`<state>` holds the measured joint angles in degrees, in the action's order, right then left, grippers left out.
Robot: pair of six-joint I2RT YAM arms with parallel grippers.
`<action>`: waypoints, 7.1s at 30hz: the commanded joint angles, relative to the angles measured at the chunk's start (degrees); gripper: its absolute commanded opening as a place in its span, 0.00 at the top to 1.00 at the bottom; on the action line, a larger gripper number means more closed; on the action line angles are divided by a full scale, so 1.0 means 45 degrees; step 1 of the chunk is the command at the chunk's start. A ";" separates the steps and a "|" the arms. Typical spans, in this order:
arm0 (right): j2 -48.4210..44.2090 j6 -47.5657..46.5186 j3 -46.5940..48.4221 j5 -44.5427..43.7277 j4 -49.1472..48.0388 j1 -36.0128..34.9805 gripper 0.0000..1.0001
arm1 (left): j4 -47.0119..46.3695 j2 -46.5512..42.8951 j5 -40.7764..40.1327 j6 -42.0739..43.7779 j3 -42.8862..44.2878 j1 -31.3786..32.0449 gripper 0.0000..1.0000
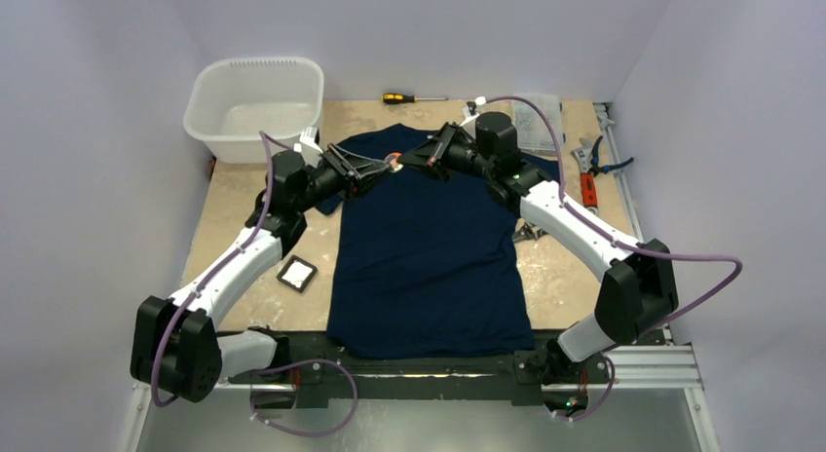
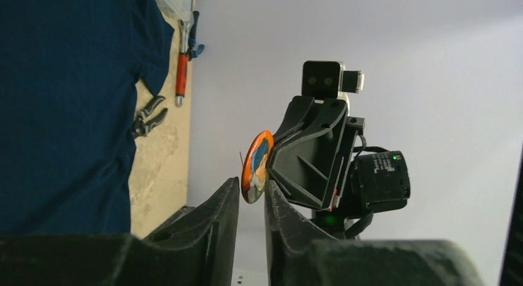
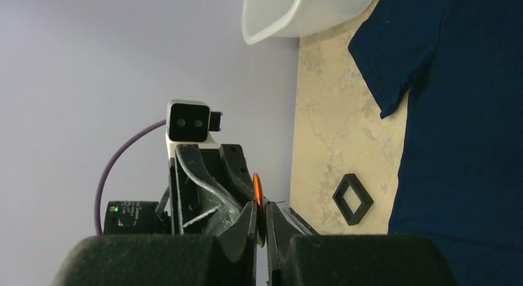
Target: Pin the brooch onto the clothing
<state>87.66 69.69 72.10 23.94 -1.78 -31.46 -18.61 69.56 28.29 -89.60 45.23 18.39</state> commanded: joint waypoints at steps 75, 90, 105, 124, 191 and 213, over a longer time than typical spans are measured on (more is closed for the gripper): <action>1.1846 -0.1404 1.0776 0.0243 0.1324 0.1416 1.00 | 1.2535 1.5261 -0.7923 1.5285 1.5500 -0.0806 0.93; 1.3443 0.0655 1.1161 -0.0049 -0.0096 0.1019 1.00 | 1.2271 1.4822 -0.7619 1.5293 1.5027 -0.0806 1.00; 1.4551 0.1011 1.1792 0.0148 -0.0425 0.1029 1.00 | 1.2269 1.4660 -0.7248 1.5187 1.5084 -0.0806 1.00; 1.4720 0.0474 1.1125 0.0446 -0.0463 0.1236 1.00 | 1.2281 1.4484 -0.7342 1.5181 1.5032 -0.0806 1.00; 1.3334 -0.3153 1.3683 -0.1254 0.4629 0.1462 1.00 | 1.2173 1.3657 -0.7999 1.5307 1.4636 -0.1072 1.00; 1.3985 -0.2892 1.2729 -0.0249 0.2987 0.1680 0.99 | 1.2108 1.3504 -0.8410 1.5438 1.4571 -0.1275 1.00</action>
<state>150.47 56.90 130.08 21.52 15.73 -25.43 34.87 133.75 -6.33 -21.41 110.98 14.00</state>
